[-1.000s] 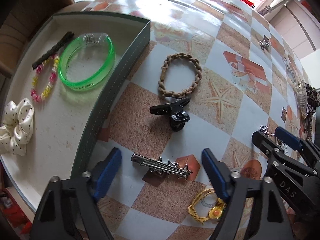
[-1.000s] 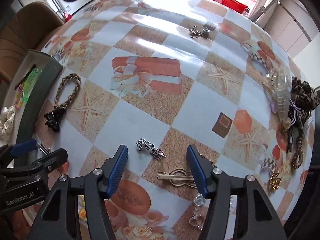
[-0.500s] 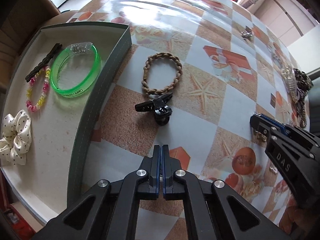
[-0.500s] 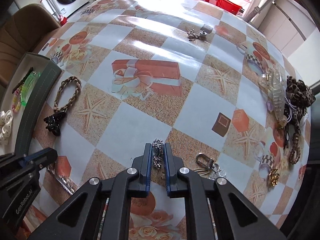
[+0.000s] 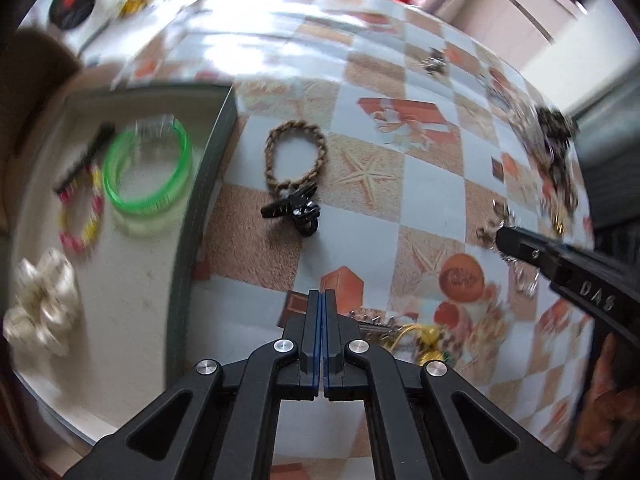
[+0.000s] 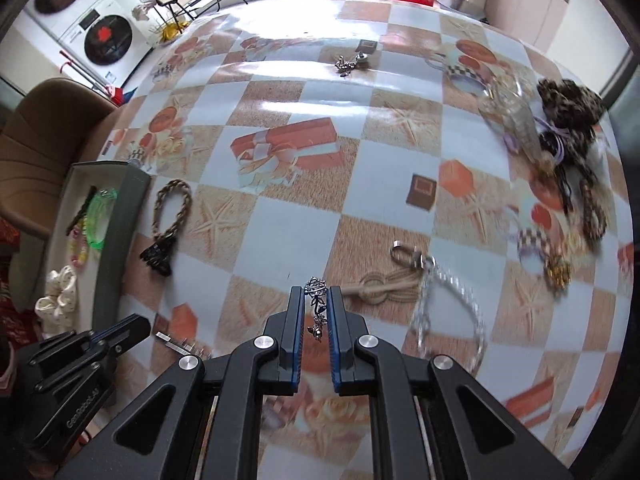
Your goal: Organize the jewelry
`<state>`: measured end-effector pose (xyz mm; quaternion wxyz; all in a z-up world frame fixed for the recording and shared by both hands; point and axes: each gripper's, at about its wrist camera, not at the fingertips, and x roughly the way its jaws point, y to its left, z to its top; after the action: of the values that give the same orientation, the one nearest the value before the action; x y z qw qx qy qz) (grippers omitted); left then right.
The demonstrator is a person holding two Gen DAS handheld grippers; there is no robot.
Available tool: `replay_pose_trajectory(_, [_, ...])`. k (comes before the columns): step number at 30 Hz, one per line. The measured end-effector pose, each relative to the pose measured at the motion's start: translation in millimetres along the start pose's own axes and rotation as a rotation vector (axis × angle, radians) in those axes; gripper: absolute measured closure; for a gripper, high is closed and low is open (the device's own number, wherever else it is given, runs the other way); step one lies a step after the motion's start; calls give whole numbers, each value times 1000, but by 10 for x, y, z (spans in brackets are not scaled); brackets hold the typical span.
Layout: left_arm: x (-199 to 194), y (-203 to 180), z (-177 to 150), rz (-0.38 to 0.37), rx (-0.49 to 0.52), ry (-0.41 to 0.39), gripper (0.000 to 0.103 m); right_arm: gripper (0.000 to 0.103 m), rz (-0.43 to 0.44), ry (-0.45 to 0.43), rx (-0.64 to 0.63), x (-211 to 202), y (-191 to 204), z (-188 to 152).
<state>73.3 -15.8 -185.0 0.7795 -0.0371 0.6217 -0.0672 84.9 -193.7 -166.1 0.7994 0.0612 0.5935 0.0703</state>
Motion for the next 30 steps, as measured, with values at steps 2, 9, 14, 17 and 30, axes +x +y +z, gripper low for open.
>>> replay_pose_trajectory(2, [-32,-85,-29,44,102,-30,100,91,4,3,13,-47,-14,-87])
replay_pose_trajectory(9, [41,-133,-120,-19,151,38,100,91,15,29,69,-105,-127,-322])
replay_pose_trajectory(14, [26,-162,-221,-75,106,75,98,91,22,44,103,-143,-209,-480])
replay_pose_trajectory(17, [1,-184,-220,-59,84,87,3,91,21,49,119,-167,-257,-539])
replay_pose_trajectory(30, [710,-496,-461,-51,109,141,7,91,16,43,167,-266,-436,-639])
